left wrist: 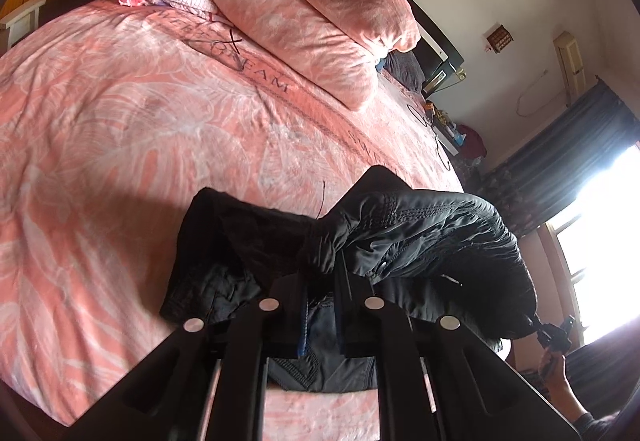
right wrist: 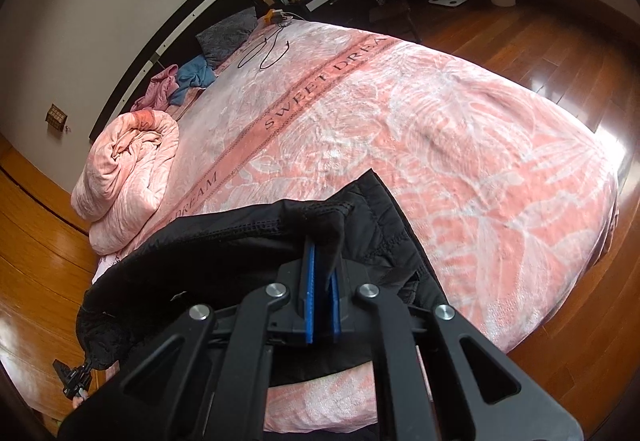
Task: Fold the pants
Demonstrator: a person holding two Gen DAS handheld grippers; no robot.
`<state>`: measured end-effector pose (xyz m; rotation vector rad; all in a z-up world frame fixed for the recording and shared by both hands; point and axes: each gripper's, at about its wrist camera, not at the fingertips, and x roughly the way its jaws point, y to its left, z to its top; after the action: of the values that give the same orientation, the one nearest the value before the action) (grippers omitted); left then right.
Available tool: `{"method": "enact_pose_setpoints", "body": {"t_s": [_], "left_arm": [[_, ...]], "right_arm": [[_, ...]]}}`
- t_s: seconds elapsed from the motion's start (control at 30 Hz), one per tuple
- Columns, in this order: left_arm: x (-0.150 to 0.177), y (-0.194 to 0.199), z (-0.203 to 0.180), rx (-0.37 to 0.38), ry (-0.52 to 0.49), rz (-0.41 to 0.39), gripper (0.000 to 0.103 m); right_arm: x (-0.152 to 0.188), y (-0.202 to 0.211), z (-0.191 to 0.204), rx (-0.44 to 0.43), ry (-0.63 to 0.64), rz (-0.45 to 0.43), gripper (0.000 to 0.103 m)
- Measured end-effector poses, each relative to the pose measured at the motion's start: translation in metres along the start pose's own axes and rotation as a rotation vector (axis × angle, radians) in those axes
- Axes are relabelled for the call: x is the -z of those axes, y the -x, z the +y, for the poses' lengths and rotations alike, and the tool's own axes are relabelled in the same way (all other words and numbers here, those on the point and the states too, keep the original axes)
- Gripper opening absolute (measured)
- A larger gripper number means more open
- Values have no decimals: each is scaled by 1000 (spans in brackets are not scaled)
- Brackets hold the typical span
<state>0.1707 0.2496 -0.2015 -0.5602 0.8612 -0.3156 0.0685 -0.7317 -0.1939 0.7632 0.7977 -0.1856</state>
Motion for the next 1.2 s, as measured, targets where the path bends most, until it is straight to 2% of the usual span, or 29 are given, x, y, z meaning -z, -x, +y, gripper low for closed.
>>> {"method": "enact_pose_setpoints", "body": {"t_s": [0.2,0.33,0.4,0.43,0.57,0.63,0.7,0.8,0.83,0.9,0.97,1.0,1.07,1.1,1.2], "left_arm": [[17,6,1,-58,-52,38,14],[26,9,6,-91,-64,54,17],[30,10,12,-118,-57,65,19],[32,10,15,-128,-52,69,19],[42,9,33,-201,-12,84,20],[47,10,46,-243,22,82,23],[52,10,56,-275,54,85,35],[58,14,66,-344,89,85,48],[59,16,67,-341,105,80,51],[61,22,63,-318,124,70,77],[63,27,55,-295,120,41,91],[63,27,49,-275,119,29,93],[64,19,45,-242,133,43,94],[64,12,44,-231,147,52,95],[66,-15,49,-271,190,85,96]], "right_arm": [[17,3,-14,26,-29,-7,8],[28,8,-27,48,-56,-19,16],[34,12,-34,71,-70,-27,20],[38,12,-38,84,-77,-26,26],[58,5,-50,110,-101,14,28],[70,0,-54,110,-128,31,29],[80,-5,-54,104,-146,46,39],[95,-9,-52,88,-177,61,44],[100,-9,-53,77,-199,63,46],[107,-5,-55,41,-255,60,49],[115,1,-57,8,-301,46,54],[119,3,-59,-5,-329,40,56],[124,7,-64,-46,-403,24,68],[127,8,-66,-72,-444,15,70],[132,7,-68,-147,-534,6,73]]}}
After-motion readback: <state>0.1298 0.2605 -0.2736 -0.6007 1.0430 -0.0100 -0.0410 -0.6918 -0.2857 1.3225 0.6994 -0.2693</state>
